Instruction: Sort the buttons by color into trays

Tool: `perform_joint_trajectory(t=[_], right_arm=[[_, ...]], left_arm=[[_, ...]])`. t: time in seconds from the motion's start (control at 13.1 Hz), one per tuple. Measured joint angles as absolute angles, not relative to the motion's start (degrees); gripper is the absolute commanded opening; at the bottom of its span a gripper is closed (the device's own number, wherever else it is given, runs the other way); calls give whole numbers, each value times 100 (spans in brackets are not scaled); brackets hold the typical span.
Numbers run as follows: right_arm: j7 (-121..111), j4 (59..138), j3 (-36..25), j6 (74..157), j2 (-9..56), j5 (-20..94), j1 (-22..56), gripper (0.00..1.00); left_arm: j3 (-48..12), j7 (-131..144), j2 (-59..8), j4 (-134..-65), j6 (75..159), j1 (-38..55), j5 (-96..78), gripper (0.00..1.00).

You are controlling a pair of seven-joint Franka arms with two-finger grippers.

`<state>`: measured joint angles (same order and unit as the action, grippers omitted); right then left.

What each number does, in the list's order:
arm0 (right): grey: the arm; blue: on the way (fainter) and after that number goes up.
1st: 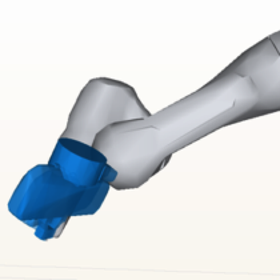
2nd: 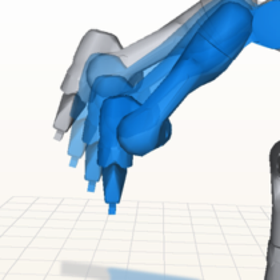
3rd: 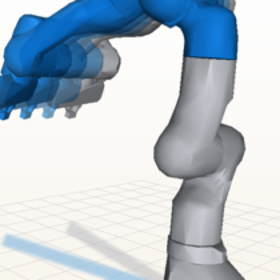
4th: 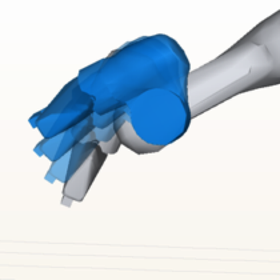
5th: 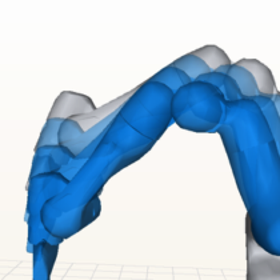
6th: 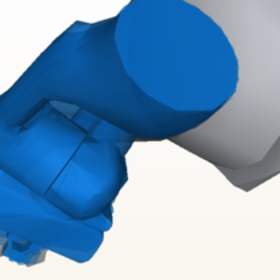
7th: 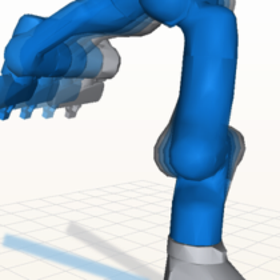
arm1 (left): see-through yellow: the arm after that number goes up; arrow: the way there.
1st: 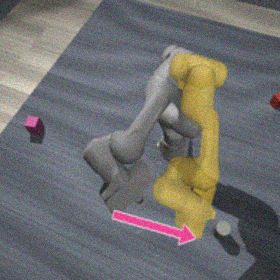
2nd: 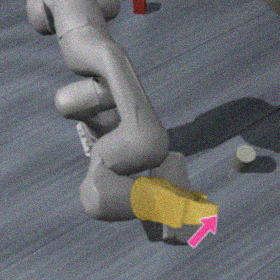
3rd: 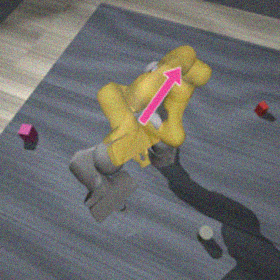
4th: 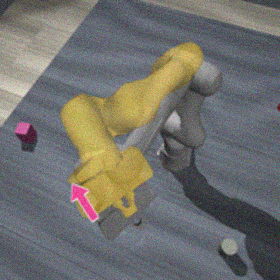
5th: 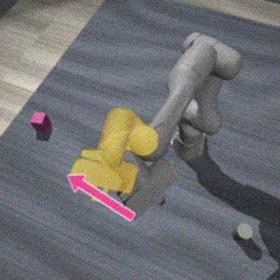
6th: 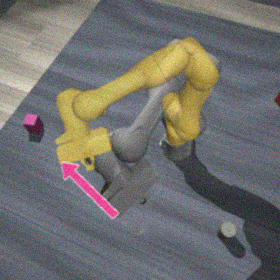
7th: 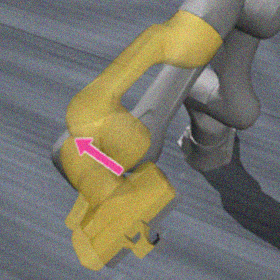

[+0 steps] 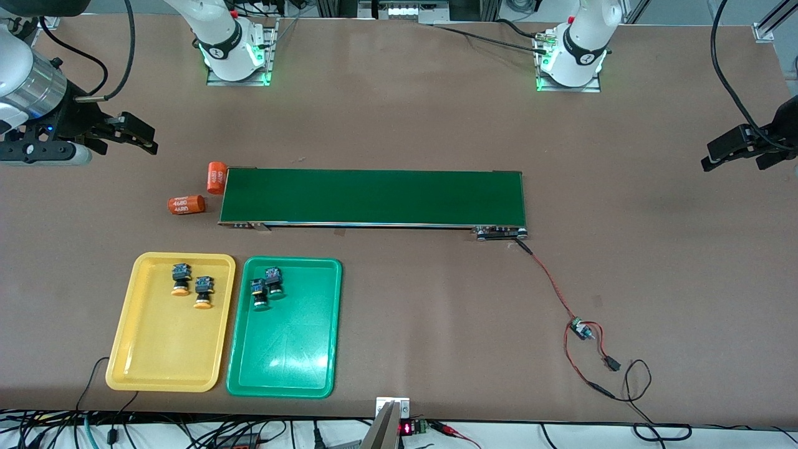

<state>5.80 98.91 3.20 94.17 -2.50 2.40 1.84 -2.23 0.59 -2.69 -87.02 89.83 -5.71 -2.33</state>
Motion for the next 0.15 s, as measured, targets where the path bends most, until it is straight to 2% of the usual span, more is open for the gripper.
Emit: perform_joint_trajectory(t=[0.15], right_arm=[[598, 9891, 320, 9417, -250, 239, 184, 100]], left_arm=[[-223, 59, -269, -8702, 8983, -571, -233, 100]])
